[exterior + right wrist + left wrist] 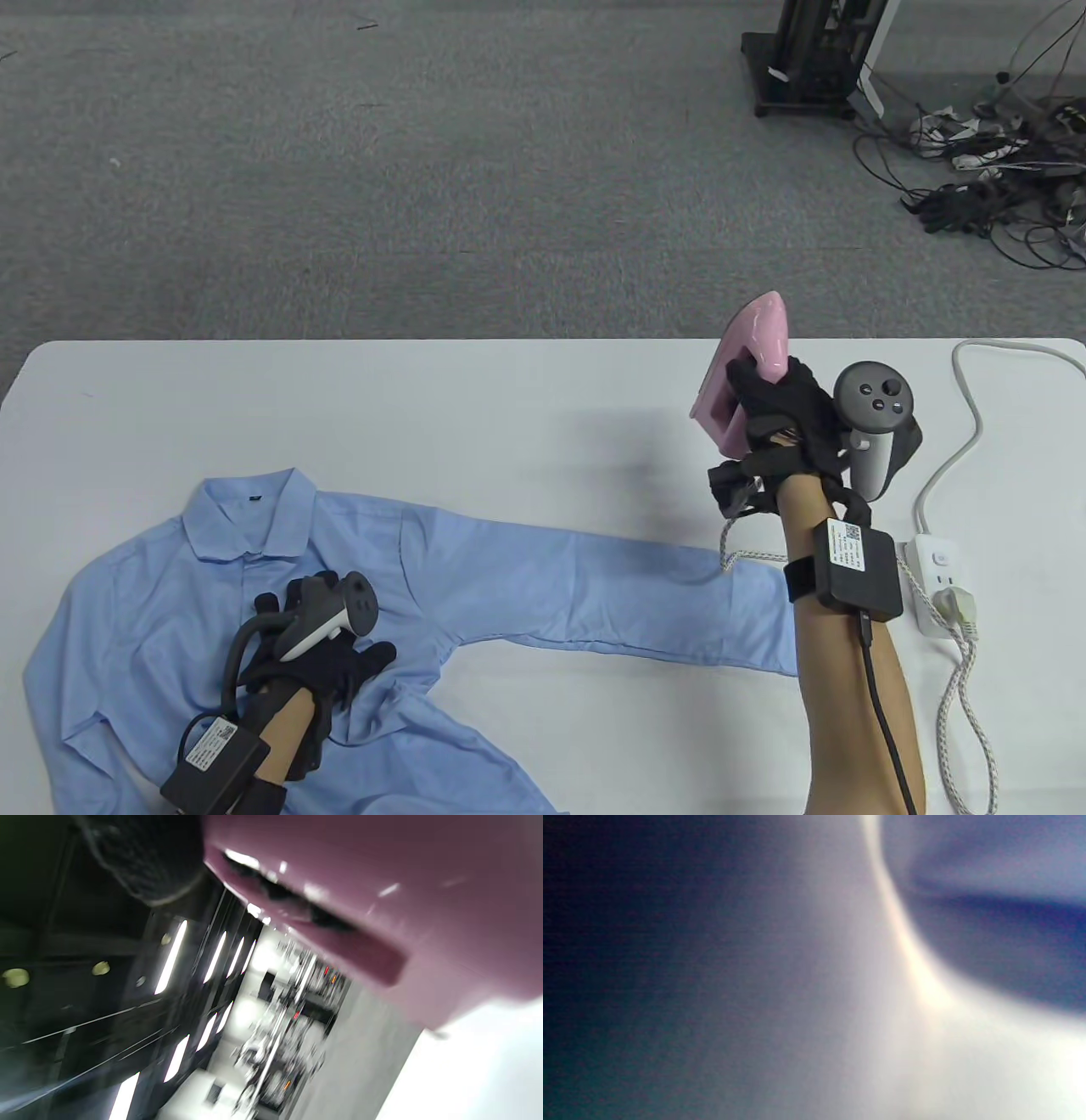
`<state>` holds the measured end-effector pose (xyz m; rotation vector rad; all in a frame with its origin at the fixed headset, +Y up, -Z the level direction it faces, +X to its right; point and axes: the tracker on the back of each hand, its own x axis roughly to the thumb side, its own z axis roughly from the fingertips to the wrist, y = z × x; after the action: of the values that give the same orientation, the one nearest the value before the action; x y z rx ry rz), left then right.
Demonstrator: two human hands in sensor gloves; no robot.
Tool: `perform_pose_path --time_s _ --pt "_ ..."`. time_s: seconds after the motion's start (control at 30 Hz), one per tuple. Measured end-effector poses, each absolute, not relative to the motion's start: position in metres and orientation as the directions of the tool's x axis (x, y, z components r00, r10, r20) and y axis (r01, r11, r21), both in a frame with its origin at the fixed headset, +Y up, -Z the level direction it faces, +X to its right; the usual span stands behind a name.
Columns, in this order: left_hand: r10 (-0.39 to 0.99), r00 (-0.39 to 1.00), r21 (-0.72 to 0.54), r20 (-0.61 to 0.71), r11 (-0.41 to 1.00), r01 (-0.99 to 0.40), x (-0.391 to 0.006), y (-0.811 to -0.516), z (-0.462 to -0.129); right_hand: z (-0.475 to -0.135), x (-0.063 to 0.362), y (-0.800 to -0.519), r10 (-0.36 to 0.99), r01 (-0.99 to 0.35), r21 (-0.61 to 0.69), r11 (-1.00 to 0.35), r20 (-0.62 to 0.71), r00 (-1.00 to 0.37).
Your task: Iron long-sleeve shirt with electric iron on table
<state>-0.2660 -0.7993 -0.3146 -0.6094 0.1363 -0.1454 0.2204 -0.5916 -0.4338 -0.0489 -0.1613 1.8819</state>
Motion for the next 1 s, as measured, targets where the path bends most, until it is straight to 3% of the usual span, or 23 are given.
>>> perform_pose_path --time_s 0.1,0.17,0.3,0.43,0.77,1.0 --pt "-0.165 0.982 -0.582 -0.090 0.809 0.083 -0.267 -0.800 -0.315 -0.425 0.176 -0.579 0.926 -0.927 0.025 -0.374 0.060 -0.372" --pt "-0.159 0.983 -0.581 -0.095 0.810 0.075 -0.267 -0.800 -0.315 -0.420 0.144 -0.587 0.921 -0.906 0.189 -0.380 -0.013 -0.389" --pt "-0.157 0.983 -0.581 -0.096 0.811 0.073 -0.268 -0.800 -0.316 -0.412 0.068 -0.625 0.869 -0.832 0.416 -0.367 -0.167 -0.467" --pt "-0.168 0.981 -0.572 -0.101 0.816 0.081 -0.267 -0.799 -0.316 -0.412 0.008 -0.678 0.857 -0.803 0.565 -0.190 -0.303 -0.416" --pt "-0.134 0.986 -0.582 -0.099 0.812 0.051 -0.271 -0.802 -0.316 -0.426 -0.057 -0.754 0.807 -0.736 0.677 0.002 -0.435 -0.398" --pt "-0.147 0.984 -0.574 -0.103 0.816 0.062 -0.271 -0.802 -0.316 -0.430 -0.056 -0.772 0.762 -0.775 0.630 -0.043 -0.481 -0.434"
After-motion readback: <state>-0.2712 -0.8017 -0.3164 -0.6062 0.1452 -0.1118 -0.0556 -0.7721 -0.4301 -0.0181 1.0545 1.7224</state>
